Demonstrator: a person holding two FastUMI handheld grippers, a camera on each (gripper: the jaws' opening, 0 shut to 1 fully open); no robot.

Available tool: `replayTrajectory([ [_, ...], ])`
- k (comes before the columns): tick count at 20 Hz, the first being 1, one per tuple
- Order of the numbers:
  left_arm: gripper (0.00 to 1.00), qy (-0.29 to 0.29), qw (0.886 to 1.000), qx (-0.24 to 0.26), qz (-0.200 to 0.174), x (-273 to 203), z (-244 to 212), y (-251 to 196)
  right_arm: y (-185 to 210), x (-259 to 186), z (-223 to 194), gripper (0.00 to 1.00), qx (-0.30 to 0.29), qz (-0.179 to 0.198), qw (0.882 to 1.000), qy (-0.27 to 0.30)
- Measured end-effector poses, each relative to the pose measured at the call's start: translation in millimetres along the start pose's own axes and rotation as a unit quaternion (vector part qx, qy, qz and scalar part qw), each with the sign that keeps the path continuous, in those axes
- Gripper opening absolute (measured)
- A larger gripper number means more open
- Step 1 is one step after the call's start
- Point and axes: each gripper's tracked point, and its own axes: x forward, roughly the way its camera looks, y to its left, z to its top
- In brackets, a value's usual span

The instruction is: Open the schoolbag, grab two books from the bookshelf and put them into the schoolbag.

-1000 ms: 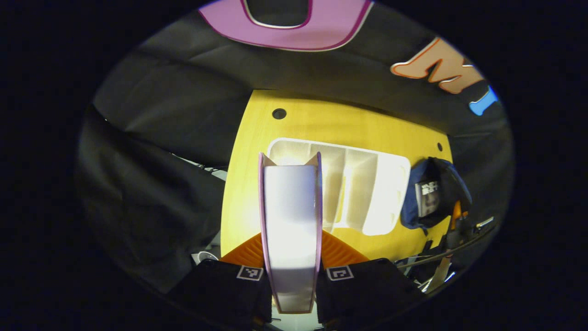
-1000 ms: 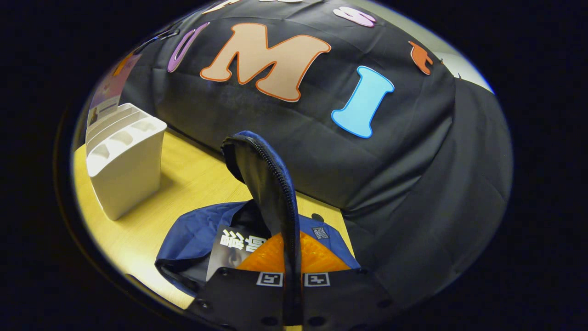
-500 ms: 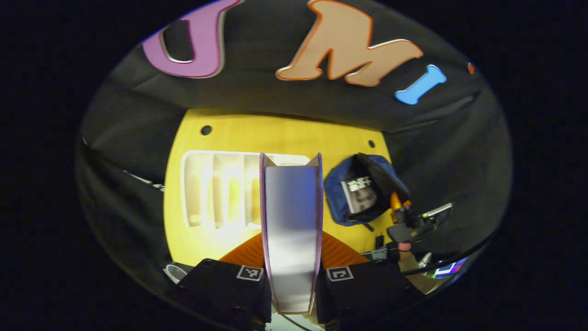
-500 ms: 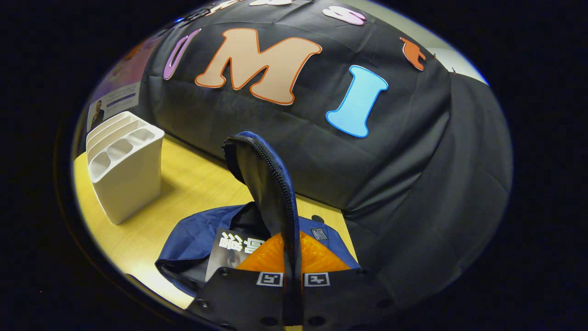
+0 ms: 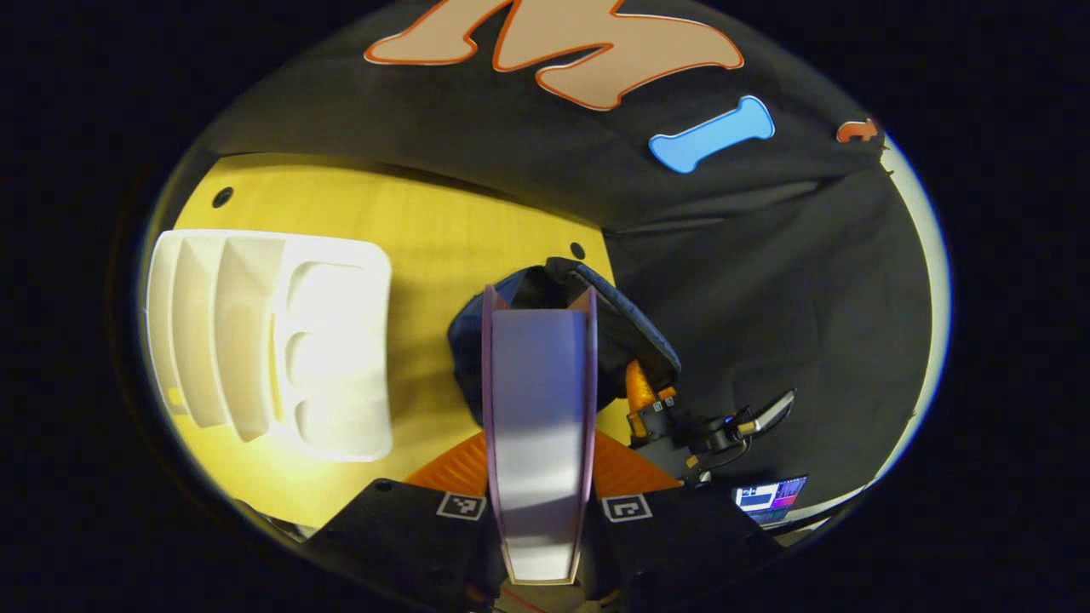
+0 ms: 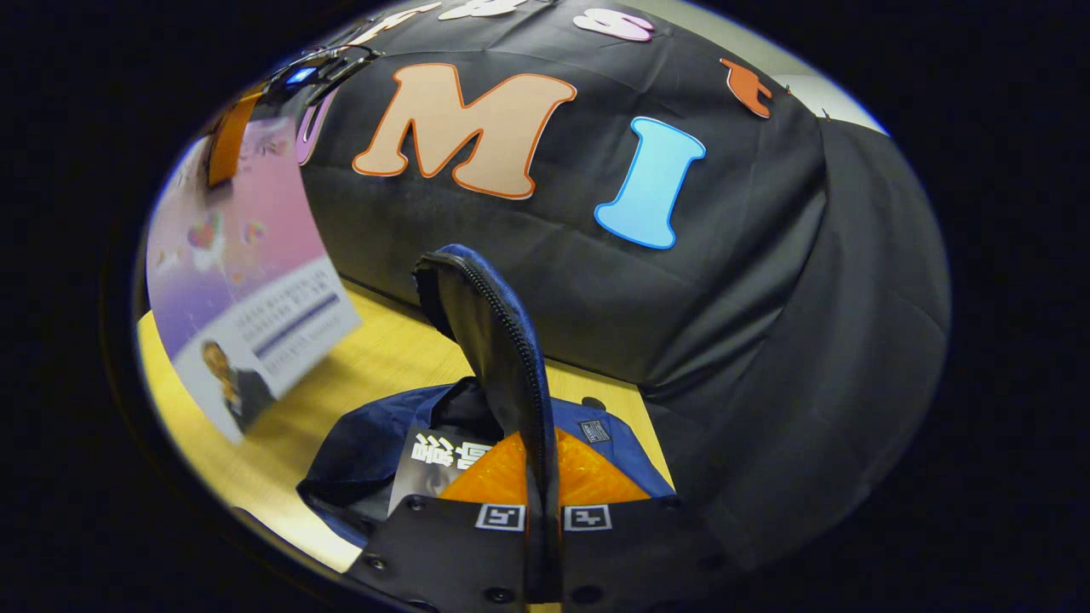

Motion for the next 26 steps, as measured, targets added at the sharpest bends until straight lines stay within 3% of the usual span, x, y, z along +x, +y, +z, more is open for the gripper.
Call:
replayTrajectory([
  [6,0.35,-0.022,0.997,-0.049,-0.063,114,-21,1,0,3,-1,0.03,0.004,0.001,1.0,-0.002],
  [12,0.35,-0.055,0.981,-0.122,-0.142,198,-30,-5,1,6,-1,0.02,0.015,0.003,1.0,-0.004],
  [17,0.35,-0.079,0.965,-0.15,-0.199,235,-28,-1,-5,9,-3,0.03,0.025,-0.005,1.0,-0.005],
  [26,0.35,-0.103,0.949,-0.184,-0.236,295,-13,-15,6,8,-10,0.03,0.023,0.007,1.0,-0.007],
])
